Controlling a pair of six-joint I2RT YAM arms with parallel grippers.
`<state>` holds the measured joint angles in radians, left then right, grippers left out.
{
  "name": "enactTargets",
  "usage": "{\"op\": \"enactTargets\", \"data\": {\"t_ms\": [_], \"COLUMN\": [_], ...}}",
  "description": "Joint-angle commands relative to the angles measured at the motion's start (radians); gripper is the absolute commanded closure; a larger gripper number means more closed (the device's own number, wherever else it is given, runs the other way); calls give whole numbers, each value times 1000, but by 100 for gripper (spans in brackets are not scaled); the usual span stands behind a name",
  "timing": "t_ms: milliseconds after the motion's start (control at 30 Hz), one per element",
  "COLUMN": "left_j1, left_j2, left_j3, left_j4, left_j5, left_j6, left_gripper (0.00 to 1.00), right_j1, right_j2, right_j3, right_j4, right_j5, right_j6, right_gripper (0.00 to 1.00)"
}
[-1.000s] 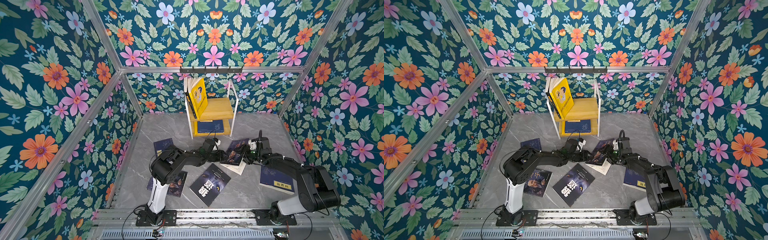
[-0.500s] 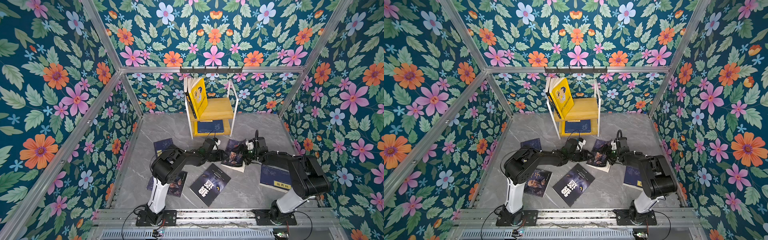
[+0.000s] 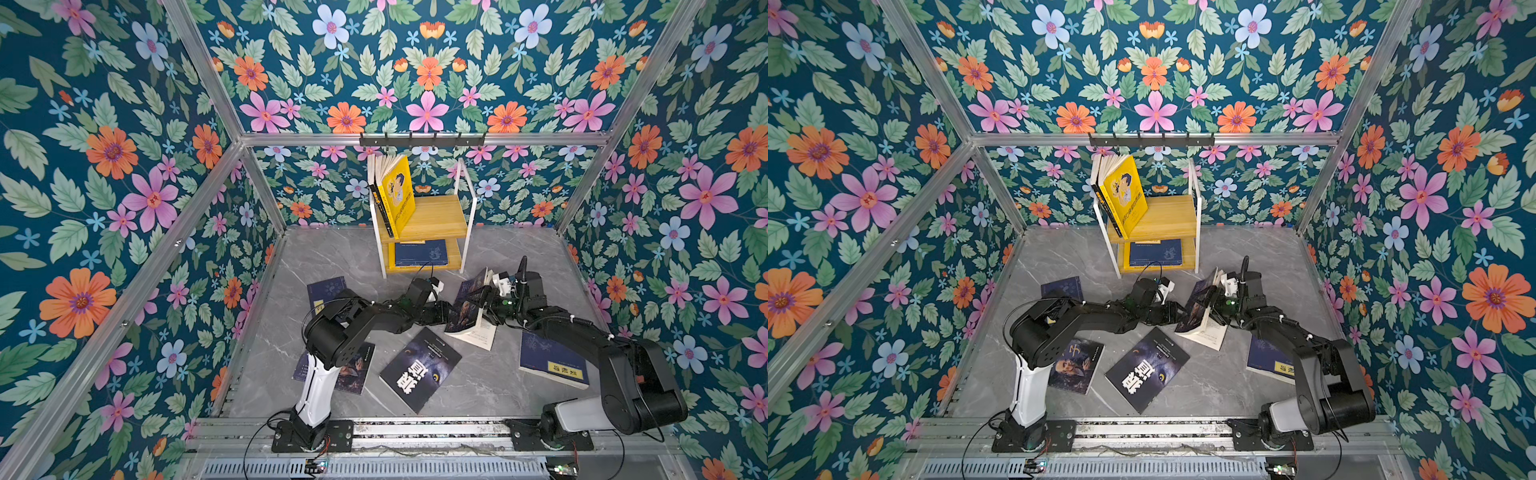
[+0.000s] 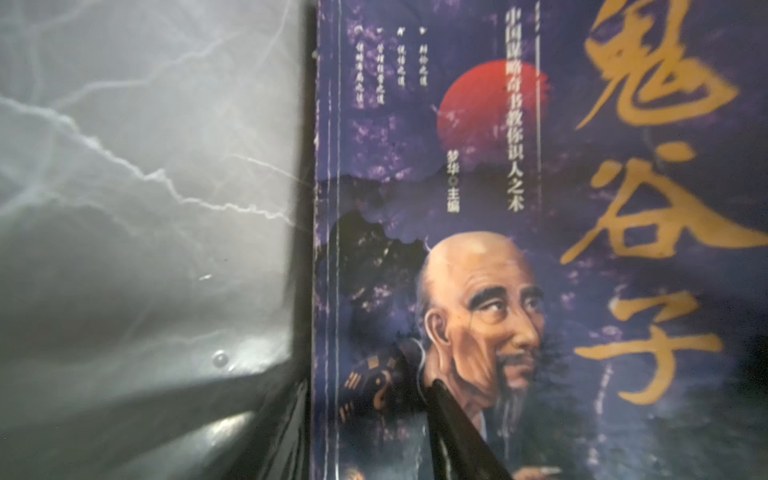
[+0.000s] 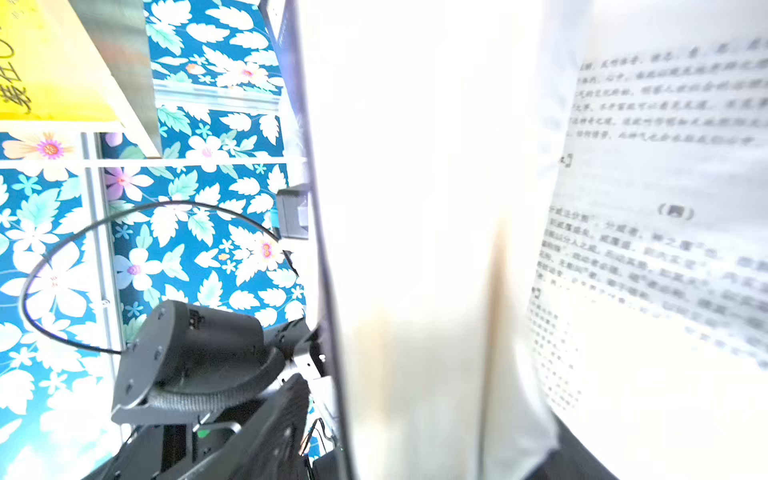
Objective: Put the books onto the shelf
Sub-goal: 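Grasp the purple book's edges with both grippers and stand it upright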
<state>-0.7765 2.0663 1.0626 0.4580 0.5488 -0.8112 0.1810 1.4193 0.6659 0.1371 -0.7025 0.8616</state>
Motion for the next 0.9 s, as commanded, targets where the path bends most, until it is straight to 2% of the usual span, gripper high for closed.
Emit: {"op": "enactTargets", "data": {"t_ms": [0,267,367,500,667,733,867], "left_j1": [-1,-1,0,0,0,0,-1], "left_j2": [3,-9,-8,-7,3,8,2], "left_j3": [-7,-15,-16,-15,-10,-7,-6], "left_j4": [-127,-133,-133,-129,-128,-128,-128], "left_j5": [-16,-27,-24,-20,-16,-15,-15], "left_j6": [3,20,19,12,11,6,5], "left_gripper": [50,51,51,52,52,52,52], "right_j1": [1,1,-2,-22,-34,-34,-34], "right_j2": [8,-75,-105,-13,161,169,104], "right_j3": [4,-4,-14,23,141,172,152], "right_j4": [-6,-144,-172,-157,-135,-143,-154], "right_j5": [-33,-10,32,54,7,3,1], "right_j6": [-11,-84,-126,-156,-144,-140,-115], "right_gripper": [29,30,30,24,20,23,36]}}
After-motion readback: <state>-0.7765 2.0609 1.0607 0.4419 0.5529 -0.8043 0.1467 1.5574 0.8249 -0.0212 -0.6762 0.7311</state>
